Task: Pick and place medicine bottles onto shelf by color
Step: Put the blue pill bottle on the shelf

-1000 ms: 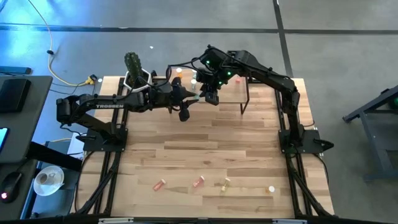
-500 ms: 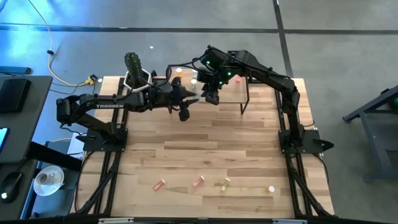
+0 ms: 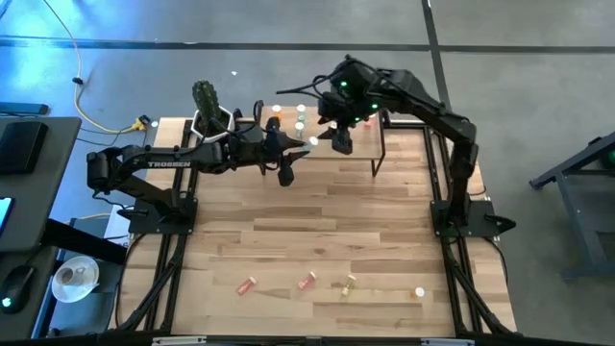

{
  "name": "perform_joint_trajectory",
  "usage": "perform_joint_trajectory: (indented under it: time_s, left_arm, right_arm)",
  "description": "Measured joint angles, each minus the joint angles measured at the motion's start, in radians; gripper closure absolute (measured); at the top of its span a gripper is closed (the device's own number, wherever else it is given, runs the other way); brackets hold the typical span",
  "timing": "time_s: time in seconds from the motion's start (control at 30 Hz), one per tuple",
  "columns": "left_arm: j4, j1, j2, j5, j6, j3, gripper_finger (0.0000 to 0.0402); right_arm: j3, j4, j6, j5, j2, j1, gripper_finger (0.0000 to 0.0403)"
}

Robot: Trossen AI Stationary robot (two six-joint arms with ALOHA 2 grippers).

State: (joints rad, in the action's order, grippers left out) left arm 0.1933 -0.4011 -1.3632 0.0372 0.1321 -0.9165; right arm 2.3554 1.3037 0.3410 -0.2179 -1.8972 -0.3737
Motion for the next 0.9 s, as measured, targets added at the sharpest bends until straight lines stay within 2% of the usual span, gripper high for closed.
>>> perform_joint_trajectory:
  time_s: [0.13, 0.33, 0.43, 0.57, 0.9]
  left_arm:
    - [0.074, 0.000, 0.000, 0.000, 0.000, 0.000, 0.0310]
    - [0.217, 0.000, 0.000, -0.015, 0.021, -0.001, 0.0310]
    - [0.291, 0.000, 0.000, -0.071, 0.029, -0.001, 0.0310]
    - [0.374, 0.000, 0.000, -0.139, 0.030, -0.001, 0.0310]
    - [0.472, -0.001, -0.001, -0.141, 0.047, -0.002, 0.0310]
  right_arm:
    - [0.000, -0.002, 0.059, -0.044, 0.059, 0.000, 0.0207]
    - [0.000, -0.001, 0.173, -0.262, 0.106, -0.008, 0.0207]
    - [-0.020, -0.015, 0.226, -0.345, 0.108, -0.023, 0.0207]
    - [-0.080, -0.093, 0.236, -0.351, 0.106, -0.042, 0.0207]
    - [-0.102, -0.206, 0.235, -0.350, 0.105, -0.052, 0.0207]
